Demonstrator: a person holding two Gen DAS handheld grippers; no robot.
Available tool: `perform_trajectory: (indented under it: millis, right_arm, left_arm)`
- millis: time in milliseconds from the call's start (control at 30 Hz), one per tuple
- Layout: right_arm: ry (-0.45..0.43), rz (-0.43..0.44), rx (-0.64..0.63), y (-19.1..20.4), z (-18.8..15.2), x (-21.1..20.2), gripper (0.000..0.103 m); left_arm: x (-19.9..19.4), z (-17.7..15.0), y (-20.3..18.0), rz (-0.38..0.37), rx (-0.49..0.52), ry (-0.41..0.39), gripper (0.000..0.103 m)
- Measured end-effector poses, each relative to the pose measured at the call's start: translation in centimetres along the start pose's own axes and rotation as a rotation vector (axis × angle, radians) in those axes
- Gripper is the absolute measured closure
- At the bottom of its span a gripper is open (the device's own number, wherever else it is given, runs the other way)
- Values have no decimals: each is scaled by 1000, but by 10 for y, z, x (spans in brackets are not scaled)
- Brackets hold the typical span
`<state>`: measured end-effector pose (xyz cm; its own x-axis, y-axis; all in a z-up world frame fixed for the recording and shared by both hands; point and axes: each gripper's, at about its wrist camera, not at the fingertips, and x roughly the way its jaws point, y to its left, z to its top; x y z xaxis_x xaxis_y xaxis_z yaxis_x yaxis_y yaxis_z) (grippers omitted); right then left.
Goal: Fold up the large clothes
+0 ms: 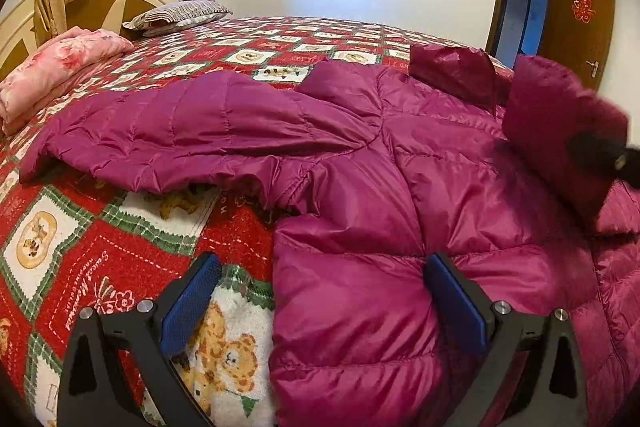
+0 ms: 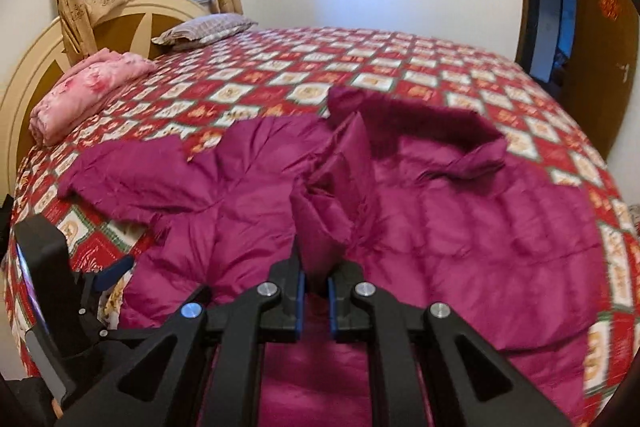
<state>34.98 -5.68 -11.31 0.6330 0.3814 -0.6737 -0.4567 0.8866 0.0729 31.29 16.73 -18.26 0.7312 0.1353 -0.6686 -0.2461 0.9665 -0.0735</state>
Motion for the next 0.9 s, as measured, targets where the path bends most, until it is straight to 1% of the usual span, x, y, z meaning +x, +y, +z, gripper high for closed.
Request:
perform_trajectory:
  millis: [67, 100, 133, 167, 233, 267, 300, 367, 433, 500, 533, 567, 600, 633, 667, 733, 767, 800, 833, 900]
  right_arm:
    - [11, 24, 9, 2, -4, 3, 92]
    - [17, 51, 15, 3, -6, 5, 91]
    - [28, 97, 21, 4, -8, 8, 88]
    - [41, 135, 29, 4, -8, 8, 83]
    - [65, 194, 48, 4, -8, 8, 52]
    - [75, 235, 68, 3, -7, 5, 27]
    - [56, 263, 91, 1, -5, -3, 23]
    - [-27, 285, 117, -8, -2, -29, 23]
    - [-81, 242, 126, -20, 0, -48, 26]
    - [-123, 130, 153, -42, 0, -64, 49]
    - [-128, 65, 175, -57, -1, -68, 55]
    - [-124, 15, 204, -73, -1, -68, 64]
    - [-116, -29, 241, -89, -3, -68, 71]
    - [-104, -97, 302, -112, -6, -66, 72]
    - [-99, -146, 353, -130, -9, -65, 72]
    - [-89, -204, 444, -161, -16, -60, 72]
    - [-77, -214, 488, -175, -21, -56, 72]
    - [-57, -209, 522, -187, -27, -50, 72]
    - [-21, -176, 546, -193, -34, -39, 72]
    - [33, -120, 548, -190, -43, -22, 72]
  left_arm:
    - [0, 0, 0, -2, -1, -3, 1]
    - [0, 0, 0, -3, -1, -4, 1]
    - [0, 0, 0, -4, -1, -5, 1]
    - [0, -1, 0, -4, -1, -5, 1]
    - [0, -1, 0, -4, -1, -5, 1]
    - [0, -1, 0, -4, -1, -5, 1]
    - [0, -1, 0, -4, -1, -5, 1]
    - [0, -1, 0, -4, -1, -5, 1]
    - [0, -1, 0, -3, 0, -5, 1]
    - [-1, -2, 0, -4, 0, -5, 1]
    - [-1, -2, 1, -4, 0, -4, 1]
    - [-1, -2, 0, -4, 0, -4, 1]
    - [-1, -1, 0, -2, 1, -2, 1]
    - [-1, -1, 0, 1, 2, 2, 1]
    - [-1, -1, 0, 4, 3, 5, 1]
    - [-1, 1, -3, 18, 11, 20, 1]
    - [-2, 2, -4, 21, 16, 29, 1]
    - [-3, 5, -5, 16, 25, 45, 1]
    - [-8, 9, -8, -2, 48, 66, 1]
    - [-18, 18, -13, -18, 74, 59, 1]
